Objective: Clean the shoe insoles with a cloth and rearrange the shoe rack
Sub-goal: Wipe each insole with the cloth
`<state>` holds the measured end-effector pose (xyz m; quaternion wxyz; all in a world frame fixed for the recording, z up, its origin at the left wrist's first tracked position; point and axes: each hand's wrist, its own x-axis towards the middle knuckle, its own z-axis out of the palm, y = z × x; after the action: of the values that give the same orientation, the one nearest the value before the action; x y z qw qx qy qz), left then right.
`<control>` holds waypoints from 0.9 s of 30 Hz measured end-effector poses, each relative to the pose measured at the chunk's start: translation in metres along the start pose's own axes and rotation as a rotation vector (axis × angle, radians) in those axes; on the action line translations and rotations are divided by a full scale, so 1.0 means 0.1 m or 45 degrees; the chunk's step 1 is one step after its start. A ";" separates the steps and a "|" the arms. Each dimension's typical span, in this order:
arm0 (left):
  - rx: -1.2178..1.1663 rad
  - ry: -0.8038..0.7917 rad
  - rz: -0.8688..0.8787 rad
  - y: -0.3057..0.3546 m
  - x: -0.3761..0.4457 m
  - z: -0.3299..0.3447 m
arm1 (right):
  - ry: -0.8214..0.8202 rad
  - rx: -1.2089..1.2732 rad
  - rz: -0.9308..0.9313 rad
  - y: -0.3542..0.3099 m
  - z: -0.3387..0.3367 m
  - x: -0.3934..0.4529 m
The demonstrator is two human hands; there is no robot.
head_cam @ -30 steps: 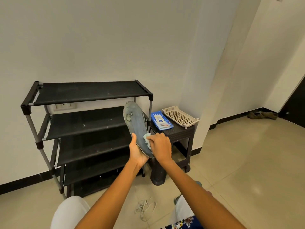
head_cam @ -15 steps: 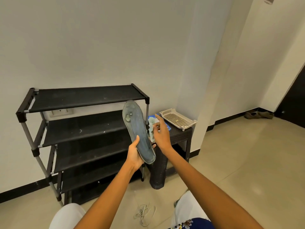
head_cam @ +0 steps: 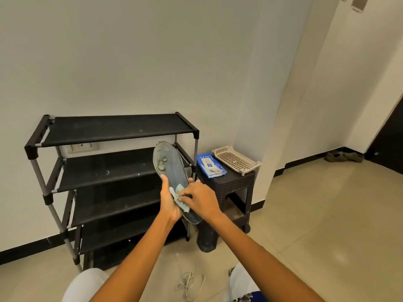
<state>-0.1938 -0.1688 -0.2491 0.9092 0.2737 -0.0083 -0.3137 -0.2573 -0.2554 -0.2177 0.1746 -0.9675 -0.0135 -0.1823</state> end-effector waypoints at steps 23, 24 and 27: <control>0.068 0.041 -0.047 -0.19 -0.10 0.13 | -0.055 0.400 0.169 0.28 -0.19 0.05; 0.088 -0.002 -0.041 -0.18 -0.11 0.12 | -0.005 0.510 0.205 0.31 -0.24 0.09; 0.129 -0.118 -0.014 -0.13 -0.13 0.18 | 0.358 0.758 0.440 0.35 -0.34 0.20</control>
<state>-0.2149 -0.1783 -0.2384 0.8911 0.3046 -0.0650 -0.3302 -0.2471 -0.3009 -0.1927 0.4766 -0.8279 0.1217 -0.2694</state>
